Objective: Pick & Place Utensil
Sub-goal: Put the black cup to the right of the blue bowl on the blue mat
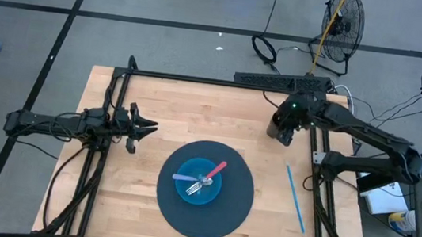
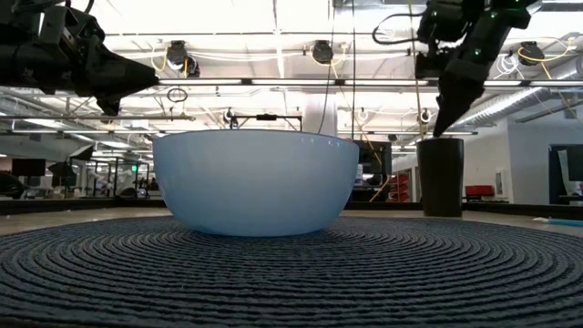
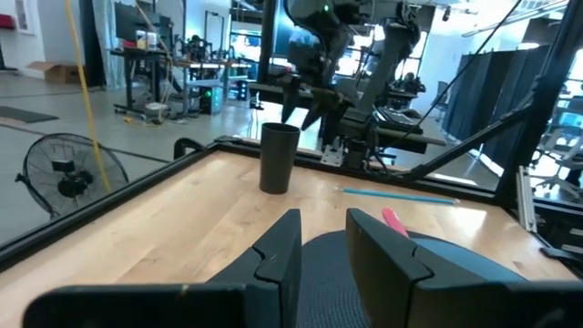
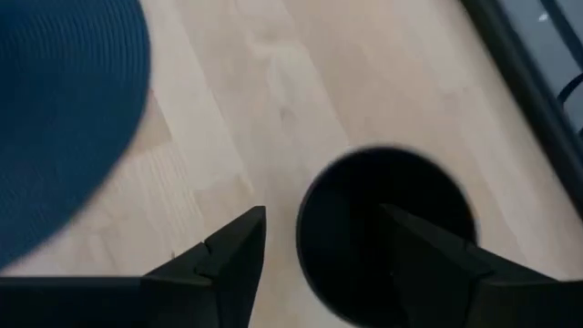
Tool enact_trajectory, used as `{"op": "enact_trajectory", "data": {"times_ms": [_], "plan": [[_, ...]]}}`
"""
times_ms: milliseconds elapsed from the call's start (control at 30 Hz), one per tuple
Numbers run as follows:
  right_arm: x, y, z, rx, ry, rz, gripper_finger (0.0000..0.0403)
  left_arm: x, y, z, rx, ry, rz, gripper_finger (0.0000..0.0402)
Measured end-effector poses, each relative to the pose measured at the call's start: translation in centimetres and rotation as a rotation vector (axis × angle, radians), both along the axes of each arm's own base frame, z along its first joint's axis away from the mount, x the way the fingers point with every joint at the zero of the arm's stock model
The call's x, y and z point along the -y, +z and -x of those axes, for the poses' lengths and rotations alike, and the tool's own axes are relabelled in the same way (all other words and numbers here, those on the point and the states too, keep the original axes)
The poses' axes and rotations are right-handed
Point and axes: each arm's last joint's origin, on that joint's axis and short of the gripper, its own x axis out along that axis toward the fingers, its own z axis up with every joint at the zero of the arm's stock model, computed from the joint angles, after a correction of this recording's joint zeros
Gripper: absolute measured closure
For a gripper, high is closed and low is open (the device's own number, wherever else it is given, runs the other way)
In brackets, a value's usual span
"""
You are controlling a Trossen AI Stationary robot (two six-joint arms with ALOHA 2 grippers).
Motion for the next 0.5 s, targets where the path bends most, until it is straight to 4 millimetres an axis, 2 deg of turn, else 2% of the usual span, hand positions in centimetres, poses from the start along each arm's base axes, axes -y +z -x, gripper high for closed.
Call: {"op": "enact_trajectory", "data": {"times_ms": [267,500], "plan": [[0.1,-2.5,-0.1,-0.032,0.037,0.007,0.0204,0.0,0.0,0.0,-0.003,0.001,-0.003,0.0309],[0.0,-3.4,0.1,-0.071,0.048,0.035,0.0219,0.0,0.0,0.0,-0.004,0.001,-0.002,0.0309]]}}
